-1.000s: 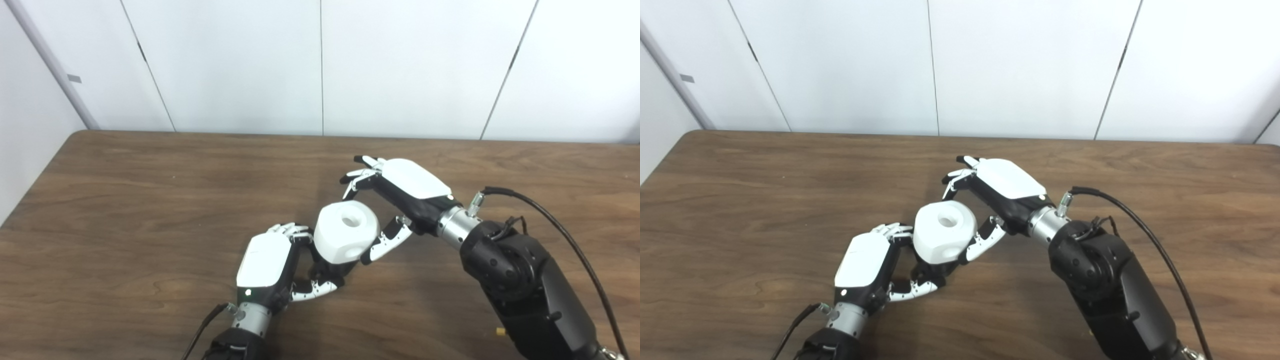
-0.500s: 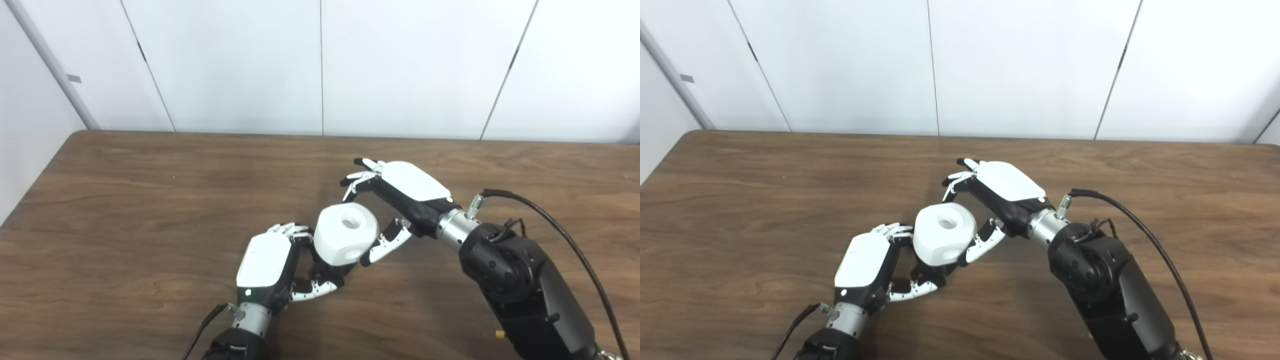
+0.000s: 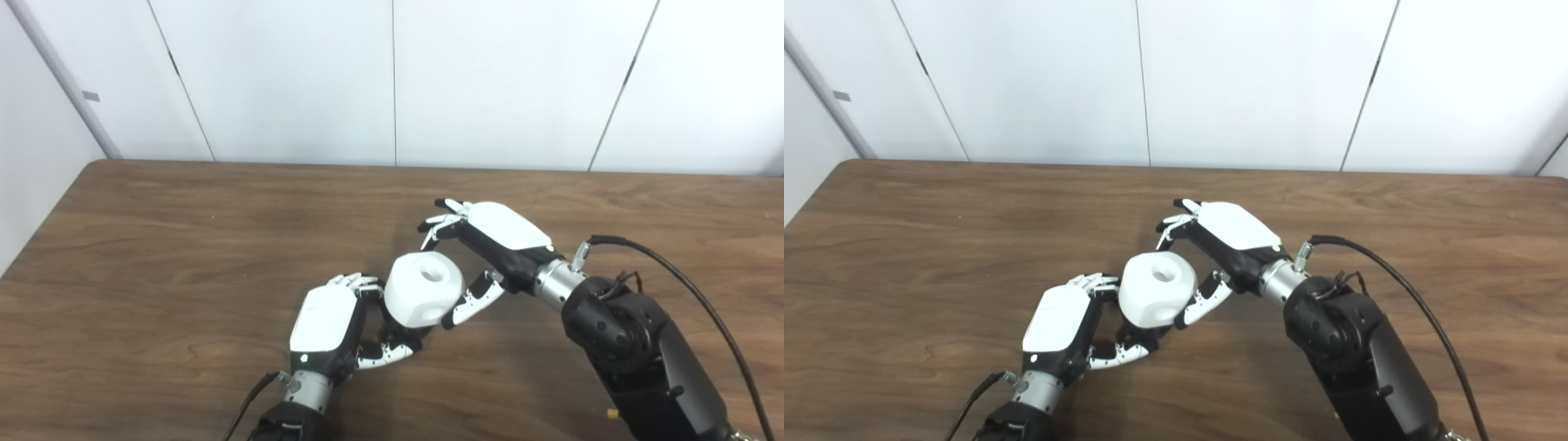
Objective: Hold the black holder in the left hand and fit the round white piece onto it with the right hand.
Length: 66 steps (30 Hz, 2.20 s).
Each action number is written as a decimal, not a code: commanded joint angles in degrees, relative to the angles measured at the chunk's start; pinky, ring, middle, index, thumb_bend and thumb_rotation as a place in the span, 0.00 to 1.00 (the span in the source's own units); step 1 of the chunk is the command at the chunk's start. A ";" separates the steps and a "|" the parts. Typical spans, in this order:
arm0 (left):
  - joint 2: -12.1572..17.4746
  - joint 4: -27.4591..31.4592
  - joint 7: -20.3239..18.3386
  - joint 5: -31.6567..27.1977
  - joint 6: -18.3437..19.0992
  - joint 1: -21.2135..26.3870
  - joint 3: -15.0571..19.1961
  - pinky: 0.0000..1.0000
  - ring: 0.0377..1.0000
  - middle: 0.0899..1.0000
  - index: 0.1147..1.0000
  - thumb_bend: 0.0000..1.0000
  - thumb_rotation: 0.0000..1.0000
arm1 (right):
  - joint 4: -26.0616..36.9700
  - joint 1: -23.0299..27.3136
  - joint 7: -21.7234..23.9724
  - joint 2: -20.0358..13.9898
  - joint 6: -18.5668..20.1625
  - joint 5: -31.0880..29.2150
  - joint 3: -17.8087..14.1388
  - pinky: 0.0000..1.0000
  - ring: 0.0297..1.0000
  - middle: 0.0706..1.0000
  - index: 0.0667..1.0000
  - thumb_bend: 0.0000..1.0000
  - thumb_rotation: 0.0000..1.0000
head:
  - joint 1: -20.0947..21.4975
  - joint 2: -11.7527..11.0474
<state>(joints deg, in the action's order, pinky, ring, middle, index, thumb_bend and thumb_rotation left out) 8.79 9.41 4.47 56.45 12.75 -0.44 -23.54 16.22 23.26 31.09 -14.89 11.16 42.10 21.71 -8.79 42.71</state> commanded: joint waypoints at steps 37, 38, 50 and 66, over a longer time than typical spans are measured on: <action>-0.58 -3.09 -1.59 1.08 0.40 -0.89 -2.54 0.87 0.83 0.74 0.42 0.52 0.05 | -0.21 2.15 -3.01 0.05 -2.43 0.62 0.44 1.00 0.98 0.83 0.45 0.52 0.14 | -0.59 -0.28; -0.58 -3.10 -1.52 1.09 0.37 -0.88 -2.56 0.87 0.83 0.74 0.42 0.52 0.05 | -0.21 2.14 -3.01 0.02 -2.45 0.66 0.43 1.00 0.98 0.83 0.45 0.52 0.15 | -0.59 -0.28; -0.54 -2.97 -1.46 1.07 0.33 -0.91 -2.64 0.87 0.83 0.74 0.42 0.52 0.05 | 0.15 2.17 -2.01 -0.33 -2.11 1.36 0.84 1.00 0.98 0.84 0.46 0.52 0.16 | -0.74 0.04; -0.65 -2.94 -2.07 1.26 0.87 -0.84 -2.72 0.88 0.83 0.74 0.42 0.52 0.05 | 0.47 1.89 -1.14 -0.29 -0.90 0.72 0.43 1.00 0.99 0.87 0.63 0.91 0.38 | -0.72 -0.13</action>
<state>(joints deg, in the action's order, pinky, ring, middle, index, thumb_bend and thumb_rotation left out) 8.34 8.66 5.92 56.57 12.90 -0.22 -24.40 15.01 23.21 30.50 -15.04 10.72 43.14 22.80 -9.49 42.54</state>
